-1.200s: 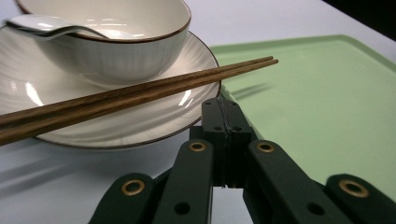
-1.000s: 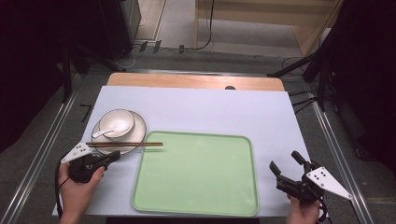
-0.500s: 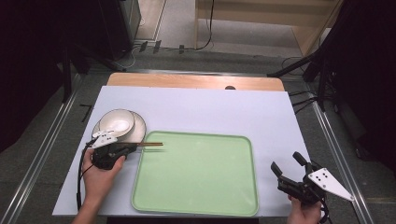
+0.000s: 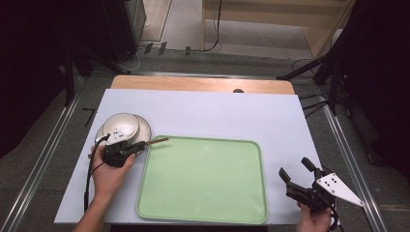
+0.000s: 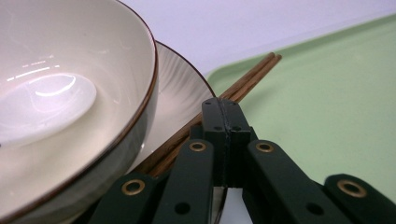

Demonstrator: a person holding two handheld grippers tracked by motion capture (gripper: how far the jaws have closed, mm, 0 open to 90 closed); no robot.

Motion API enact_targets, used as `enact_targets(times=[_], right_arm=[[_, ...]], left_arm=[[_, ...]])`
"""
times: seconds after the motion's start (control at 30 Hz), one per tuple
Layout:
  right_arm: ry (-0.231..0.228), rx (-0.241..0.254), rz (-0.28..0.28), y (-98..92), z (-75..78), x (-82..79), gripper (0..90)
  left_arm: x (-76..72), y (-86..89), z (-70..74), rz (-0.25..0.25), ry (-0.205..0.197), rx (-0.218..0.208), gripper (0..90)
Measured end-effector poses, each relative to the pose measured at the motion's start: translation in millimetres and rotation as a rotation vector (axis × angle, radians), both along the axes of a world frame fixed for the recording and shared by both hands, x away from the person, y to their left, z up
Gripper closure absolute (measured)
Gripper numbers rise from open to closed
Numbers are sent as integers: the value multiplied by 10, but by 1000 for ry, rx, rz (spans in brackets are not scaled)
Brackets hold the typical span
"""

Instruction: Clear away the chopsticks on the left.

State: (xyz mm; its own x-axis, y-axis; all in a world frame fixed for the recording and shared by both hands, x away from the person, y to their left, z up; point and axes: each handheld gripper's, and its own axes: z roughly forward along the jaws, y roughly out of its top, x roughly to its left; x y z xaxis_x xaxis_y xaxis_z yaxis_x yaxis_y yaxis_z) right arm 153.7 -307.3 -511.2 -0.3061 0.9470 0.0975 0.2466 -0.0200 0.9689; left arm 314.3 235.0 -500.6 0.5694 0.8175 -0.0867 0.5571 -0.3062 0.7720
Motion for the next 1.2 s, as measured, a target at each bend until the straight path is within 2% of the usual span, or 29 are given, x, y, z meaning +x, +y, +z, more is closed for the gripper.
enact_targets(times=[0.07, 0.2, 0.3, 0.53, 0.57, 0.67, 0.77, 0.83, 0.93, 0.97, 1.03, 1.07, 1.1, 1.13, 1.17, 1.2], right_arm=[[1, -6, 4, 9, -4, 7, 130], [7, -6, 5, 10, -14, 12, 130], [13, -8, 4, 8, -23, 17, 130], [18, -10, 7, 1, -36, 28, 130], [19, -8, 4, -2, -38, 27, 130], [19, -7, 2, -7, -39, 28, 130], [20, -6, 2, -7, -39, 29, 130], [19, -6, 3, -3, -36, 23, 130], [17, -8, 2, -6, -35, 20, 130], [17, -9, 1, -8, -36, 19, 130], [21, -6, -3, -12, -40, 16, 130], [20, -5, -3, -12, -40, 16, 130], [18, -5, 0, -10, -40, 20, 130], [18, -5, 0, -10, -40, 20, 130], [21, -10, 6, 3, -40, 23, 130], [21, -10, 6, 3, -40, 23, 130]], left_arm=[[36, -32, -6, 17, -2, 11, 900], [81, -67, -13, 42, 2, 7, 894], [105, -113, -21, 58, -6, 26, 890], [116, -161, -37, 63, -21, 64, 884], [101, -129, -13, 54, -15, 40, 837], [79, -95, 16, 49, -13, 28, 787], [24, -33, 64, 34, -19, 5, 773], [-58, 85, 110, 16, -26, -32, 774], [-113, 163, 132, 10, -33, -41, 779], [-159, 241, 146, -7, -30, -58, 779], [-239, 410, 162, -7, -29, -77, 779], [-239, 410, 162, -7, -29, -77, 778], [-268, 511, 180, -12, -33, -63, 777], [-268, 511, 180, -12, -33, -63, 776], [-304, 632, 207, -13, -42, -62, 777], [-304, 632, 207, -13, -42, -62, 777]])
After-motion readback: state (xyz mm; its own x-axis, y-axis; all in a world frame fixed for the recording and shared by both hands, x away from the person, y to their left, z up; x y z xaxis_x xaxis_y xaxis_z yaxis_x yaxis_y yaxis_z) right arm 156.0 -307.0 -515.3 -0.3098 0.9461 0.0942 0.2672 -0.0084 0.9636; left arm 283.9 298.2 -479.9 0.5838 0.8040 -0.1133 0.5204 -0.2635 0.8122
